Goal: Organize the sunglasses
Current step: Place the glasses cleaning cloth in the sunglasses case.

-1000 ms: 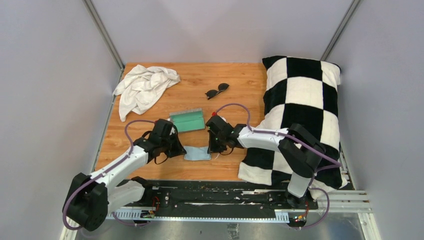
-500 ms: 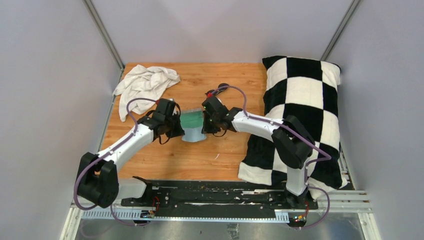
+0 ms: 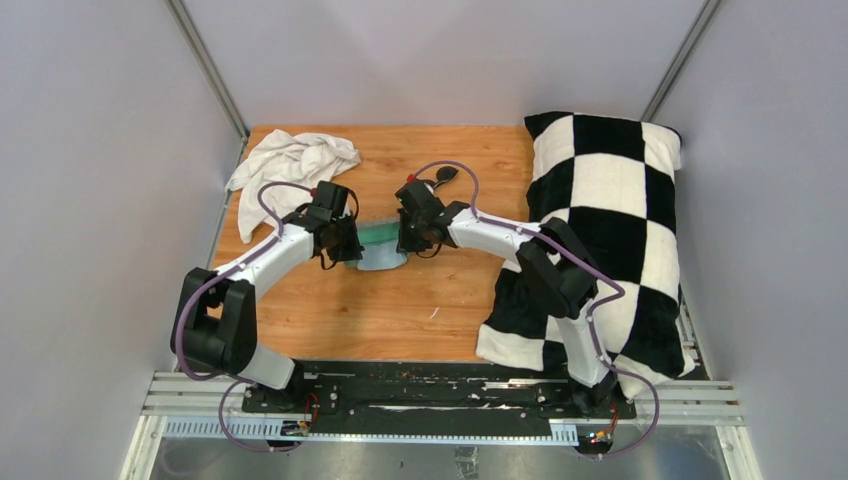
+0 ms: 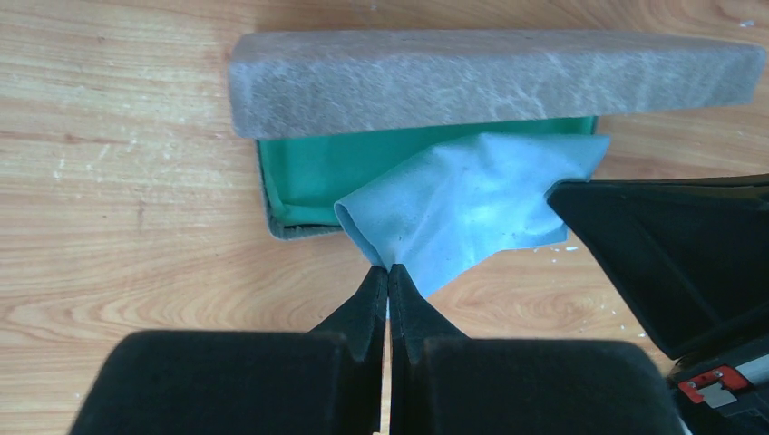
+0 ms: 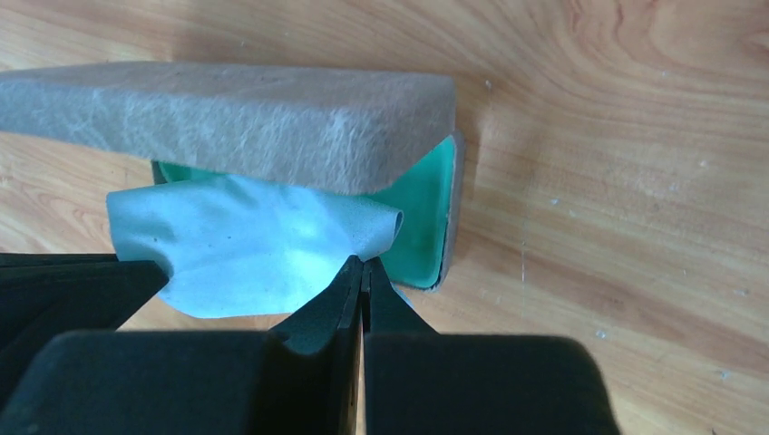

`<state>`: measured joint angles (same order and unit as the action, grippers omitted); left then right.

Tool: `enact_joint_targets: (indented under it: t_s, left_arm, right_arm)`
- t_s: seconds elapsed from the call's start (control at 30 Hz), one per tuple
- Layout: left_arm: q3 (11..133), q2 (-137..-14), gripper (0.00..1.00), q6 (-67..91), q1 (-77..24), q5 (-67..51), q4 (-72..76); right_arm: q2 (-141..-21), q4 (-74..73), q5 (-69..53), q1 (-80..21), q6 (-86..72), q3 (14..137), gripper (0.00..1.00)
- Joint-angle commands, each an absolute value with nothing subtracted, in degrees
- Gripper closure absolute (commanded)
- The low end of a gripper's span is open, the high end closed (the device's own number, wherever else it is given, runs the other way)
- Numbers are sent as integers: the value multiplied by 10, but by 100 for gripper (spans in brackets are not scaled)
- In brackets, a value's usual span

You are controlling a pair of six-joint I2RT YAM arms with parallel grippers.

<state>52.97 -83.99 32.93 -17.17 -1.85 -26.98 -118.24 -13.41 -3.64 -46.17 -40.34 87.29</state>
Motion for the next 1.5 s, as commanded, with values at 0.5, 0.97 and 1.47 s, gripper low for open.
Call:
enact_joint_targets:
  t_s: [0.5, 0.97, 1.47]
  left_arm:
    - [549, -894, 100, 298, -134, -1, -237]
    - [552, -935, 100, 294, -134, 39, -216]
    - [570, -972, 100, 290, -134, 43, -223]
  right_arm:
    - [-1251, -146, -36, -441, -393, 960, 100]
    - [-1251, -140, -36, -441, -397, 935, 100]
    - [-1247, -125, -41, -441, -396, 910, 100]
